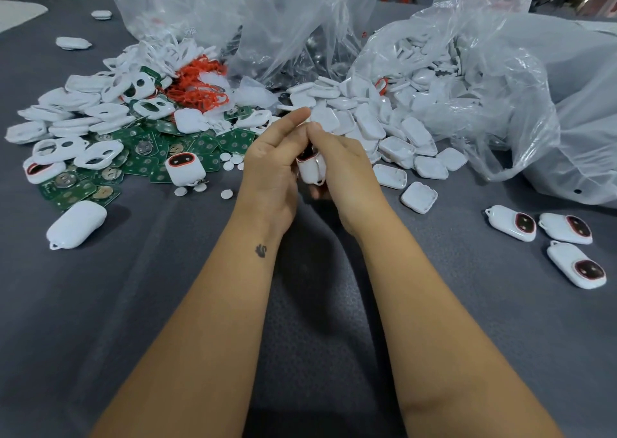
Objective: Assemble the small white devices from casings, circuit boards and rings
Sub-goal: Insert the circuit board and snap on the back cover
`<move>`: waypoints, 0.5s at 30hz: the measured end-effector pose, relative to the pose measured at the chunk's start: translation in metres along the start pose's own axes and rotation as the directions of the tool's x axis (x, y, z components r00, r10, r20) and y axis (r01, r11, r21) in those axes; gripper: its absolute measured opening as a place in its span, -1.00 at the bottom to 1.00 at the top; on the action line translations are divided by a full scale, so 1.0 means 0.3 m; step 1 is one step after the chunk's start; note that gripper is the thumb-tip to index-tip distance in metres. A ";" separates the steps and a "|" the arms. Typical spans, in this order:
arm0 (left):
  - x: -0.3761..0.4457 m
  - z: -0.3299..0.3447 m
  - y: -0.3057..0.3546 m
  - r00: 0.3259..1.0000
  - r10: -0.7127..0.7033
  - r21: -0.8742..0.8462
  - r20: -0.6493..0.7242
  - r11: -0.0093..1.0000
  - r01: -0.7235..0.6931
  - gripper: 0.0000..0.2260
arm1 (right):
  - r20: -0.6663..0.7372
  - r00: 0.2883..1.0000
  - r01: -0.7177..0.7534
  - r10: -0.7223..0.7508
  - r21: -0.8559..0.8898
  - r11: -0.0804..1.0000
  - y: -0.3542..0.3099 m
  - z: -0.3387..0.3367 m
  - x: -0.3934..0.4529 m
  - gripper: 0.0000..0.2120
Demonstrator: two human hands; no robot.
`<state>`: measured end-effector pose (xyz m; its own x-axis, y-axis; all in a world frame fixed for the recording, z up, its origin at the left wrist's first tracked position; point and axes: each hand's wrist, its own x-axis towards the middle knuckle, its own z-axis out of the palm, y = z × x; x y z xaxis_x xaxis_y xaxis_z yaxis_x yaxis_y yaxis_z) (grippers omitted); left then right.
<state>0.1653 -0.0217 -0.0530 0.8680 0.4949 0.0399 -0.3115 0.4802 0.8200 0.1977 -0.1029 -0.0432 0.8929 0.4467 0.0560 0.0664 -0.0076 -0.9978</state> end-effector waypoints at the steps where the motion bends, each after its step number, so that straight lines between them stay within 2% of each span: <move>1: -0.002 0.002 0.001 1.000 -0.015 0.017 0.011 1.000 0.015 -0.81 | 0.007 0.999 -0.032 0.032 0.052 0.998 -0.002 0.001 -0.002 -0.62; 3: -0.009 0.012 0.000 0.998 -0.059 -0.030 0.001 0.998 0.059 -0.78 | -0.016 0.999 -0.043 0.044 0.038 0.998 0.000 0.005 -0.004 -0.67; 5: -0.012 0.025 -0.008 0.990 -0.129 -0.071 -0.053 0.990 0.125 -0.69 | -0.058 0.998 0.005 -0.012 -0.129 0.992 0.010 0.006 -0.003 -0.65; 6: -0.011 0.029 -0.014 0.984 -0.156 -0.039 -0.089 0.987 0.153 -0.61 | -0.055 0.997 0.043 -0.057 -0.226 0.973 0.014 0.008 -0.002 -0.62; 8: -0.004 0.032 -0.023 0.976 -0.154 0.035 -0.151 0.986 0.161 -0.53 | 0.005 0.990 0.134 -0.142 -0.358 0.924 0.018 0.014 -0.004 -0.57; 10: 0.002 0.035 -0.023 0.972 -0.140 0.013 -0.187 0.989 0.145 -0.52 | 0.062 0.978 0.205 -0.198 -0.438 0.876 0.016 0.019 -0.007 -0.56; 13: 0.004 0.037 -0.018 0.975 -0.145 -0.017 -0.171 0.989 0.144 -0.47 | 0.095 0.970 0.239 -0.225 -0.560 0.793 0.005 0.015 -0.015 -0.58; 15: -0.001 0.036 -0.018 0.982 -0.155 0.026 -0.111 0.987 0.158 -0.40 | 0.099 0.974 0.216 -0.206 -0.687 0.694 -0.004 0.006 -0.021 -0.52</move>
<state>0.1710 -0.0321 -0.0513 0.8576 0.4916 -0.1509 -0.1598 0.5336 0.8305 0.1913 -0.1041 -0.0425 0.8118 0.5248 0.2561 0.5451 -0.5235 -0.6548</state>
